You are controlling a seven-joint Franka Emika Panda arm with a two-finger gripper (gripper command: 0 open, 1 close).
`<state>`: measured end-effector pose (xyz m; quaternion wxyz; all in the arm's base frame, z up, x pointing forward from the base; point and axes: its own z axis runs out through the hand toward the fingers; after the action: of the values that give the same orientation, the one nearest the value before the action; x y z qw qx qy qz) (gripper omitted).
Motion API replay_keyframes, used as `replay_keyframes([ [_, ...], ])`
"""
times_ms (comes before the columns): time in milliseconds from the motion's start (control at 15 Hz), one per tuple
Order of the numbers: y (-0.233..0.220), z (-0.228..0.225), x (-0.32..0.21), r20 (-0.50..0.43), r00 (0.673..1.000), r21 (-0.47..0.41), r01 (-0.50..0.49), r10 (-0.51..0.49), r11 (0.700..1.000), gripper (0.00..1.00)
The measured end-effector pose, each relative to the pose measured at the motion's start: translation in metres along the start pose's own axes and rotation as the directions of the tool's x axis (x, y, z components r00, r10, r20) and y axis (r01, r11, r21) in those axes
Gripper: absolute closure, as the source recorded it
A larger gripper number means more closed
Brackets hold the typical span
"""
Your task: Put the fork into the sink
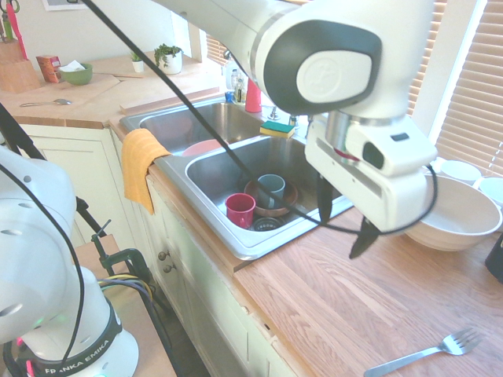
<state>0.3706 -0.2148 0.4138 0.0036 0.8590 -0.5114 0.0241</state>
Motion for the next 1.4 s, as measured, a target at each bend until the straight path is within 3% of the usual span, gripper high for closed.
replay_keyframes([
  [400,0.03,0.056,0.046,-0.008,0.999,-0.019,-0.036,0.035,0.999,0.0],
  [733,0.046,0.073,0.076,-0.003,0.998,-0.024,-0.056,0.056,0.998,0.0],
  [800,0.046,0.077,0.081,-0.009,0.998,-0.02,-0.062,0.062,0.998,1.0],
  [1400,0.03,0.1,0.112,-0.013,0.998,0.018,-0.067,0.068,0.998,1.0],
])
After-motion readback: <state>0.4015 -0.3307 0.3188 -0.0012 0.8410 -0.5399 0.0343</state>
